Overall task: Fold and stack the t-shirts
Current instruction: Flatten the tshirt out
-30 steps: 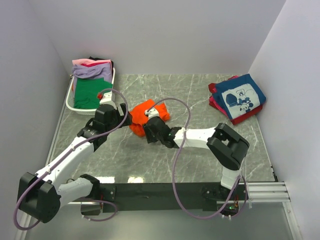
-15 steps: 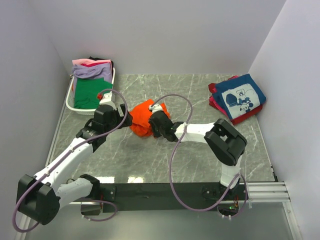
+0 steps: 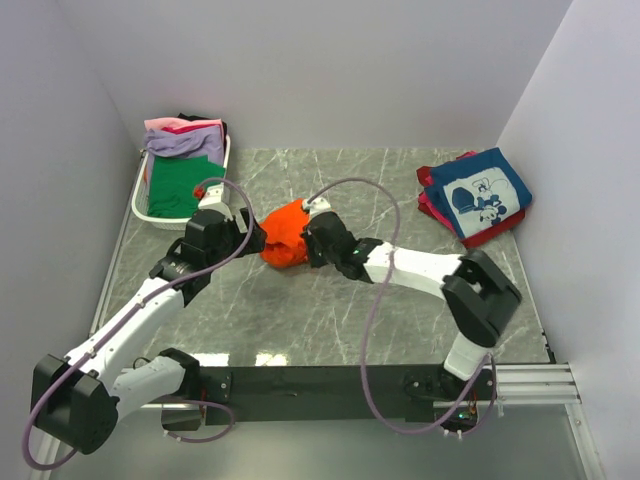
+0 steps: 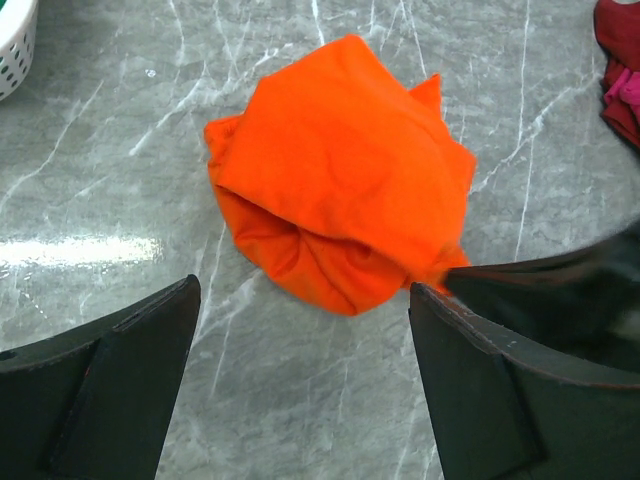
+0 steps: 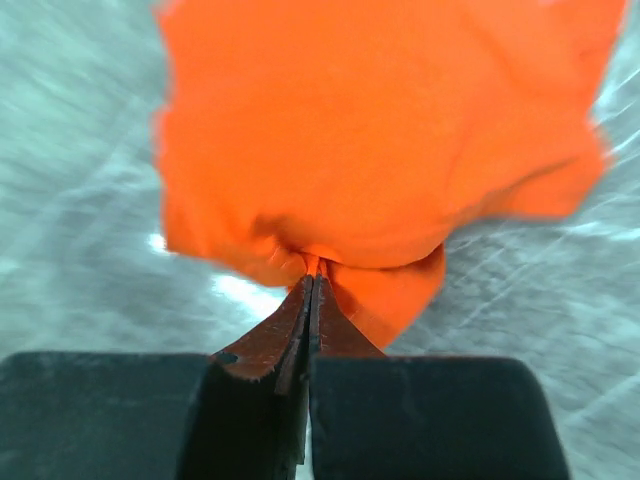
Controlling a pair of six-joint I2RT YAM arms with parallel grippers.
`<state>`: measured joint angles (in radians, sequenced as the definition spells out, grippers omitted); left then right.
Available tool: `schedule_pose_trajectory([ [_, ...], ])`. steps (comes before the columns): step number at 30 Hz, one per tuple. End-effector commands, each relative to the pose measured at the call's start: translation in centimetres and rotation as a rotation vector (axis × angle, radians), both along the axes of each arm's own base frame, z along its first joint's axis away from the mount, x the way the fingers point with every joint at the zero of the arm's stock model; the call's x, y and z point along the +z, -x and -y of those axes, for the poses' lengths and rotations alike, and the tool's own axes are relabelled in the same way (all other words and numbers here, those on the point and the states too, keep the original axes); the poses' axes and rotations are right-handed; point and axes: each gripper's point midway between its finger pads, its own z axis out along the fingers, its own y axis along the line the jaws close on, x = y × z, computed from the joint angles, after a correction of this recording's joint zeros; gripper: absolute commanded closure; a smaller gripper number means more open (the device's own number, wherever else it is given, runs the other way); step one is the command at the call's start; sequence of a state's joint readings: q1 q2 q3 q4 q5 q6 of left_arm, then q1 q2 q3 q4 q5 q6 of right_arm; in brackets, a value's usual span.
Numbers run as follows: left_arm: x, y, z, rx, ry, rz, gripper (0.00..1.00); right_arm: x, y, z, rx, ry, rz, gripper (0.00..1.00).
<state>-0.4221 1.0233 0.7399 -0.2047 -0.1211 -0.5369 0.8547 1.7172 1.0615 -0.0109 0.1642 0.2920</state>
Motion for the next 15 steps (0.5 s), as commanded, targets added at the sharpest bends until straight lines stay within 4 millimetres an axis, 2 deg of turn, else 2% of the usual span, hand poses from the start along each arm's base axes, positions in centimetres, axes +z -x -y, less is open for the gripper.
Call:
schedule_pose_trajectory([
  [1, 3.2, -0.5, 0.5, -0.015, 0.044, 0.088, 0.09, 6.6, -0.3, 0.0, -0.004, -0.097, 0.11, 1.0],
  [6, 3.0, -0.5, 0.9, -0.032, 0.052, 0.081, 0.09, 7.9, 0.4, 1.2, -0.021, -0.104, 0.115, 1.0],
  [8, 2.9, -0.5, 1.1, -0.045, 0.052, 0.077, 0.09, 9.3, 0.9, 2.1, -0.037, -0.125, 0.139, 1.0],
  [9, 2.8, -0.6, 1.2, -0.047, 0.052, 0.077, 0.09, 10.8, 1.2, 2.8, -0.046, -0.151, 0.169, 1.0],
  [11, 2.9, -0.8, 1.5, -0.061, 0.056, 0.083, 0.09, 11.3, 1.3, 4.2, -0.082, -0.134, 0.197, 1.0],
  [15, 2.7, -1.4, 2.5, -0.094, 0.066, 0.074, 0.09, 13.9, 1.5, 7.2, -0.148, -0.115, 0.261, 1.0],
])
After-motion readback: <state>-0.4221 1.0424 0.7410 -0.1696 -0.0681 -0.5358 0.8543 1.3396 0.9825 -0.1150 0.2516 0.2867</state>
